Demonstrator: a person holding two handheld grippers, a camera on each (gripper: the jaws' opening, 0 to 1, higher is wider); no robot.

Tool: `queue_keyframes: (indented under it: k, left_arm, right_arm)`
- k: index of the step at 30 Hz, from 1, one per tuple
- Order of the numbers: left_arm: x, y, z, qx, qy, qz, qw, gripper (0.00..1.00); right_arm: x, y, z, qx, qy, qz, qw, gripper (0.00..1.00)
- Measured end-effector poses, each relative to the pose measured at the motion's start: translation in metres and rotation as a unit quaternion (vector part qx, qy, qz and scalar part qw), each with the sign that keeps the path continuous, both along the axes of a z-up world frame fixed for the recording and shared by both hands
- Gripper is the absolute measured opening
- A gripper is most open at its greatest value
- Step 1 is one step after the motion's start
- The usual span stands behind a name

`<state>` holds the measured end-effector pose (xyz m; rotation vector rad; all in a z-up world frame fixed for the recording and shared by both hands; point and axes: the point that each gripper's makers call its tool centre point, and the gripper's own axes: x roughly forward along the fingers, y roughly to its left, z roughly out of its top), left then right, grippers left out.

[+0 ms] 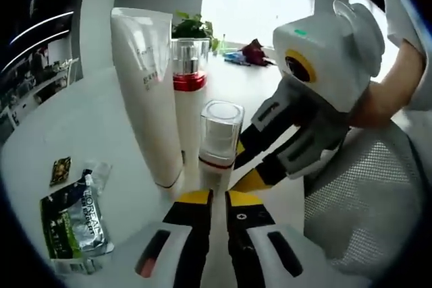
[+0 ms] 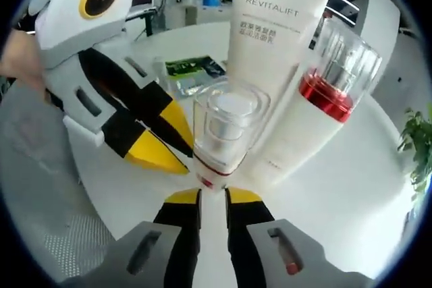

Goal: Arrange the skincare products in the storage area until every visible bottle or jar stands upright without overlapping.

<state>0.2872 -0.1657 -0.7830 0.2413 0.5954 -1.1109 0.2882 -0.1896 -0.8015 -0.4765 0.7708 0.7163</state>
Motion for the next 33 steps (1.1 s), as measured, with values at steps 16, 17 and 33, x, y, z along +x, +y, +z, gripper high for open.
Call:
queue_keyframes:
  k: [16, 17, 33]
  left_arm:
    - [0.015, -0.005, 0.001, 0.005, -0.009, 0.005, 0.9999, 0.01]
    - [0.015, -0.005, 0.001, 0.005, -0.009, 0.004, 0.9999, 0.01]
    - [0.012, -0.002, -0.002, 0.005, 0.008, 0.018, 0.9998, 0.13]
  right_arm:
    - [0.016, 0.001, -0.003, -0.01, -0.005, 0.008, 0.9999, 0.15]
    - [0.017, 0.001, -0.003, -0.01, -0.006, 0.008, 0.9999, 0.14]
    - [0.012, -0.004, -0.003, -0.011, 0.002, -0.005, 0.9999, 0.2]
